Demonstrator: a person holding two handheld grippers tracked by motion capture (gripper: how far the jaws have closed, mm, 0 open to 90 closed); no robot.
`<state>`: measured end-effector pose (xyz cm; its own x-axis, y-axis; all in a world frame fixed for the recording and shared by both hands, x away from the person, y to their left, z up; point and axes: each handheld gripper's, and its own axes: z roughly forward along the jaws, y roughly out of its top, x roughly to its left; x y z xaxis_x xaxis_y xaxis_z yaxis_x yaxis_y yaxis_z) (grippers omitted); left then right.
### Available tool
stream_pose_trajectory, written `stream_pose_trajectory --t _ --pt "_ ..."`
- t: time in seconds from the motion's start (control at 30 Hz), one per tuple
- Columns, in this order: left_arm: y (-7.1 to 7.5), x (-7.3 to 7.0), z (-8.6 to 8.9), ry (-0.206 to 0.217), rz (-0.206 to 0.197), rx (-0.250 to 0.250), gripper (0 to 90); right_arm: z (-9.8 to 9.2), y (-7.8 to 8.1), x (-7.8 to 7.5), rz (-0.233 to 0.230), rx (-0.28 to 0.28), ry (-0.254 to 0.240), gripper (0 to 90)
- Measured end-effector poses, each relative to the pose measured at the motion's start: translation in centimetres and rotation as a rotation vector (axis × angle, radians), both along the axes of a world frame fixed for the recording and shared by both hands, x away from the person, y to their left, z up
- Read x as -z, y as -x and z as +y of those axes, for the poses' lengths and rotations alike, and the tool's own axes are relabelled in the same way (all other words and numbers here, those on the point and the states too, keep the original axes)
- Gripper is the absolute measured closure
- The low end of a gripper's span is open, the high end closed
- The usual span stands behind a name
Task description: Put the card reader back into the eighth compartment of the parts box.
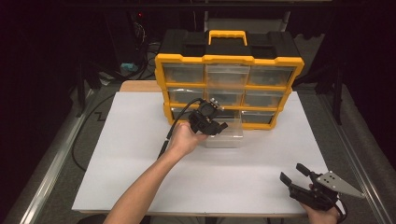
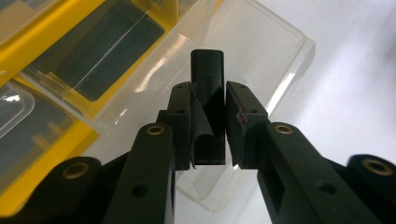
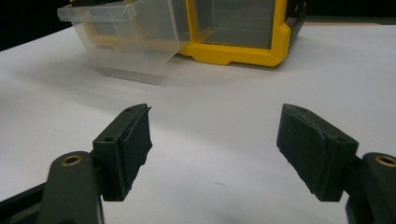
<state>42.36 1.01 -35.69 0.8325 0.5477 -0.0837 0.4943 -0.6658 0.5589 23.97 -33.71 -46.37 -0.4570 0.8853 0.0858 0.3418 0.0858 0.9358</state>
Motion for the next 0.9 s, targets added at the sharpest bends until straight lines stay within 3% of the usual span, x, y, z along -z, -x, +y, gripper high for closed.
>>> stream_pose_trajectory --t 0.33,0.4,0.5,0.9 --pt "-0.6 0.8 -0.4 -0.013 0.015 -0.009 72.7 0.0 0.0 0.0 0.000 -0.001 0.001 26.1" --pt "-0.7 0.9 -0.3 -0.009 0.012 -0.020 64.8 0.0 0.0 0.0 0.001 -0.001 0.001 26.1" --pt "-0.4 0.5 -0.1 -0.006 -0.011 -0.032 60.1 0.0 0.0 0.0 0.000 -0.001 0.000 26.1" --pt "0.6 -0.7 0.8 0.025 -0.029 -0.034 46.7 0.0 0.0 0.0 0.004 -0.001 -0.001 26.1"
